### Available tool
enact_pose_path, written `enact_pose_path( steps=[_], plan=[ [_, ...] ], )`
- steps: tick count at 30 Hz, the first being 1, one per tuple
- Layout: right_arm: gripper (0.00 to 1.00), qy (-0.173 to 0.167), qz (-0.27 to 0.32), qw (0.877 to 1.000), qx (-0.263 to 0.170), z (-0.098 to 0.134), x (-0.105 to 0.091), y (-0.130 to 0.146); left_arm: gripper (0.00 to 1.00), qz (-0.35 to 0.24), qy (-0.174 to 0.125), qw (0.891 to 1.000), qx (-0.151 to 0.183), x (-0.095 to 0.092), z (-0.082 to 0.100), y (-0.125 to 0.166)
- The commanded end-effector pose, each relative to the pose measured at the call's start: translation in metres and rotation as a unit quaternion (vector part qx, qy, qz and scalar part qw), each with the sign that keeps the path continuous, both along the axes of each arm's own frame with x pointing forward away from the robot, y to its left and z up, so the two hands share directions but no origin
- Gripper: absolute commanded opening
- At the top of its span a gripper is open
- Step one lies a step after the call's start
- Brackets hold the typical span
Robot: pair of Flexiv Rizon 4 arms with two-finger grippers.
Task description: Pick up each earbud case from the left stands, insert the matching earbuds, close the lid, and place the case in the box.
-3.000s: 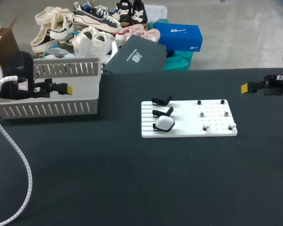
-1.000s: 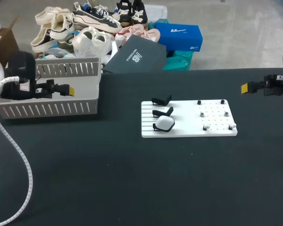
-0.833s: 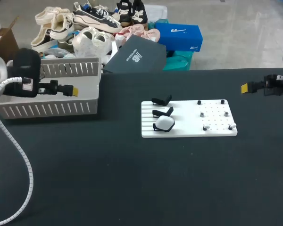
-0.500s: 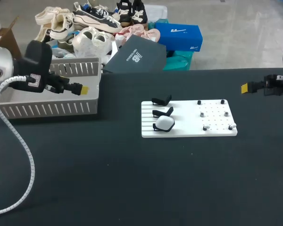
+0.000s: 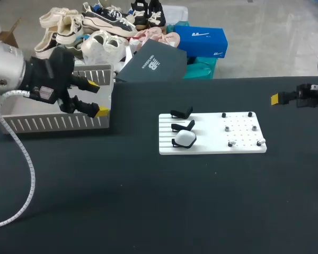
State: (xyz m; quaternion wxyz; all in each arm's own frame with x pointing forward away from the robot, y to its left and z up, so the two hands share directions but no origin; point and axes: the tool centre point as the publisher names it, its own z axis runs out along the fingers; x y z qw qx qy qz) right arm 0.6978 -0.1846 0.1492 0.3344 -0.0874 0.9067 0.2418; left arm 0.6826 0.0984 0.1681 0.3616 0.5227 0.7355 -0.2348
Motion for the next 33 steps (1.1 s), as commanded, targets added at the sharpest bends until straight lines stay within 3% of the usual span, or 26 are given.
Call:
enact_pose_path(
  steps=[1, 4, 13, 24, 26, 33],
  plan=[
    [1.00, 0.001, -0.001, 1.000, -0.001, 0.000, 0.000, 0.000, 1.00, -0.041, 0.014, 0.999, -0.003, 0.014, -0.011, -0.014],
    [1.00, 0.001, -0.001, 1.000, -0.001, 0.000, 0.000, 0.000, 1.00, -0.050, -0.006, 0.999, 0.001, 0.017, -0.018, -0.023],
    [1.00, 0.001, -0.001, 1.000, -0.001, 0.000, 0.000, 0.000, 1.00, -0.098, 0.005, 0.995, -0.005, 0.025, -0.040, -0.052],
    [1.00, 0.001, -0.001, 1.000, -0.001, 0.000, 0.000, 0.000, 1.00, -0.123, -0.009, 0.992, -0.006, 0.015, -0.063, -0.099],
    [1.00, 0.001, -0.001, 1.000, -0.001, 0.000, 0.000, 0.000, 1.00, -0.124, -0.024, 0.992, -0.005, 0.012, -0.068, -0.105],
    [1.00, 0.001, -0.001, 1.000, -0.001, 0.000, 0.000, 0.000, 1.00, -0.128, -0.014, 0.992, -0.009, 0.010, -0.083, -0.118]
  ],
)
